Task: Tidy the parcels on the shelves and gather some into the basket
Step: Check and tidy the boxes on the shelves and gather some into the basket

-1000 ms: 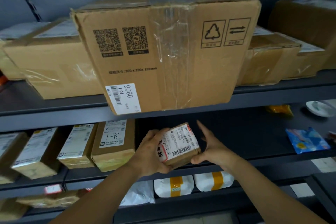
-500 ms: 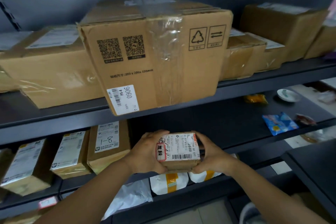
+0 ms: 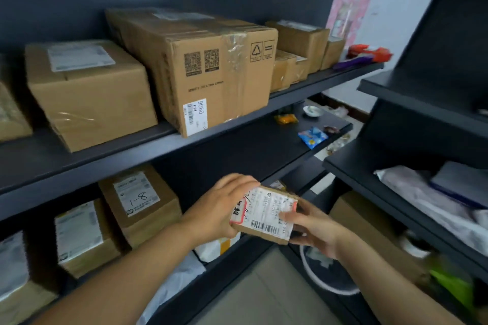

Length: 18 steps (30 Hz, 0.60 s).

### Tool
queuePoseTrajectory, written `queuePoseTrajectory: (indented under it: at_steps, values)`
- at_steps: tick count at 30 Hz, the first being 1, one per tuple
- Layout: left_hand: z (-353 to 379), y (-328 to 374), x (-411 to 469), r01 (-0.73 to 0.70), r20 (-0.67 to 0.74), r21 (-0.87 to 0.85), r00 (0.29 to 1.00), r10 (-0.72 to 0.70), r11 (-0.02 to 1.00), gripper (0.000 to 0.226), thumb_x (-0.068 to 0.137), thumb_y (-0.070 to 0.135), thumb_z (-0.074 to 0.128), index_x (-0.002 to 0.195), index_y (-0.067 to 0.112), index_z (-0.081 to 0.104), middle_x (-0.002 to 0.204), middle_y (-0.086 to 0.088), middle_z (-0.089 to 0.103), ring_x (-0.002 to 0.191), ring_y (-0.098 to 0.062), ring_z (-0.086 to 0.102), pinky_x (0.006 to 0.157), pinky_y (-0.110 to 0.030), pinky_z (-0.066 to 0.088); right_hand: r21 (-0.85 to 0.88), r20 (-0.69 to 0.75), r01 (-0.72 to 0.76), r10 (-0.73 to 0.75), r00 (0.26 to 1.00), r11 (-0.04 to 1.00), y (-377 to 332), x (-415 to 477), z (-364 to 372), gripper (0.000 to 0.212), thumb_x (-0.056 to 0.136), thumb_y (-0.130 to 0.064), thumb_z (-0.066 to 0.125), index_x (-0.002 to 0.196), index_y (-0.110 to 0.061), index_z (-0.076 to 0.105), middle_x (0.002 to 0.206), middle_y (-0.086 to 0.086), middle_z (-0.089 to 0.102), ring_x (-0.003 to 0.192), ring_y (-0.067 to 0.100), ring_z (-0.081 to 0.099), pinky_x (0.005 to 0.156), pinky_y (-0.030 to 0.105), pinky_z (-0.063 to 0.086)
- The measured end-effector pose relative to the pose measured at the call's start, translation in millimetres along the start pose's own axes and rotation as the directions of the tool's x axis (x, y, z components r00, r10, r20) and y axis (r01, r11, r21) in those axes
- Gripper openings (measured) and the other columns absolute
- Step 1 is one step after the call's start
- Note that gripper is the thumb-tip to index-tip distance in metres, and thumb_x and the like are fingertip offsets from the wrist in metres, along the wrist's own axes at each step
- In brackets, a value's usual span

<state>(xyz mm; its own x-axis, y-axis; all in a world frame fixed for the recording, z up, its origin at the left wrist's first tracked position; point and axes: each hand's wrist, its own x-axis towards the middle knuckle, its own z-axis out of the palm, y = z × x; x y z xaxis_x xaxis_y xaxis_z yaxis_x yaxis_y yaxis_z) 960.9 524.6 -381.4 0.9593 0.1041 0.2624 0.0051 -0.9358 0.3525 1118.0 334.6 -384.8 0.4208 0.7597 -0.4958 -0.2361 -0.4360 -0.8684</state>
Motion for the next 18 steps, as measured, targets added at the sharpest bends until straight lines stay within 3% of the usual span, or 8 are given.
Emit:
queuePoseTrajectory:
  at_steps: [2,4,6,9,11,13,15,18]
  values:
    - [4,21,0,-0.075,0.045,-0.027,0.996,0.076,0.997,0.101,0.064,0.029,0.083,0.146,0.026,0.024,0.145,0.019,0.023,0.13,0.009,0.003,0.104,-0.001,-0.004,0.058,-0.093,0.005,0.0,0.996,0.998,13,-34,1,0.065,0.075,-0.018,0.078,0.131,-0.015,0.045,0.111,0.006,0.071,0.103,0.023,0.067,0.097,0.047,0.048]
    - [12,45,3,-0.071,0.088,-0.115,0.993,0.082,0.991,0.111,0.062,0.038,0.085,0.148,0.028,0.017,0.142,0.025,0.015,0.129,0.011,0.002,0.103,0.0,-0.005,0.105,-0.194,0.026,-0.005,0.981,0.994,26,-68,-7,0.055,0.077,-0.007,0.074,0.126,-0.008,0.048,0.108,0.008,0.071,0.098,0.023,0.069,0.085,0.038,0.056]
    - [19,73,8,0.008,0.121,-0.26,0.992,0.024,0.965,0.118,0.057,0.048,0.085,0.149,0.032,0.012,0.143,0.026,0.014,0.133,0.008,0.009,0.112,-0.012,0.008,0.148,-0.306,0.064,-0.016,0.952,0.987,41,-100,-21,0.061,0.073,-0.002,0.077,0.127,-0.006,0.048,0.11,0.007,0.07,0.097,0.022,0.07,0.082,0.036,0.057]
    - [32,113,22,0.222,0.25,-0.519,0.963,-0.101,0.825,0.117,0.055,0.061,0.079,0.148,0.034,0.015,0.146,0.018,0.023,0.136,-0.003,0.024,0.113,-0.031,0.026,0.165,-0.403,0.118,-0.043,0.914,0.979,63,-149,-43,0.081,0.058,-0.008,0.086,0.129,-0.011,0.047,0.115,0.007,0.069,0.103,0.023,0.067,0.092,0.043,0.053]
    - [39,135,29,0.327,0.356,-0.652,0.929,-0.104,0.684,0.106,0.061,0.061,0.07,0.148,0.03,0.019,0.149,0.011,0.029,0.136,-0.008,0.03,0.111,-0.031,0.03,0.114,-0.442,0.134,-0.07,0.894,0.984,74,-178,-52,0.087,0.05,-0.011,0.087,0.128,-0.014,0.05,0.116,0.004,0.068,0.107,0.021,0.065,0.096,0.042,0.05]
    - [48,166,36,0.382,0.45,-0.717,0.892,-0.031,0.583,0.088,0.074,0.047,0.067,0.147,0.028,0.022,0.144,0.011,0.034,0.131,-0.006,0.034,0.107,-0.027,0.033,0.06,-0.503,0.13,-0.083,0.86,0.99,87,-214,-61,0.091,0.046,-0.013,0.088,0.129,-0.017,0.05,0.117,-0.001,0.068,0.111,0.016,0.062,0.102,0.041,0.045]
    - [58,201,42,0.349,0.503,-0.714,0.859,0.098,0.606,0.086,0.074,0.043,0.071,0.145,0.033,0.025,0.138,0.015,0.035,0.129,-0.003,0.034,0.103,-0.023,0.033,-0.006,-0.552,0.096,-0.083,0.83,0.995,105,-248,-71,0.094,0.045,-0.016,0.087,0.13,-0.021,0.05,0.117,-0.006,0.067,0.114,0.012,0.06,0.106,0.041,0.042]
    - [76,259,49,0.159,0.551,-0.61,0.789,0.271,0.777,0.104,0.056,0.057,0.082,0.143,0.043,0.026,0.146,0.02,0.029,0.134,0.0,0.029,0.111,-0.027,0.03,-0.1,-0.614,0.008,-0.068,0.786,0.995,126,-300,-87,0.093,0.051,-0.016,0.086,0.135,-0.023,0.047,0.12,-0.013,0.063,0.115,0.004,0.055,0.103,0.031,0.042]
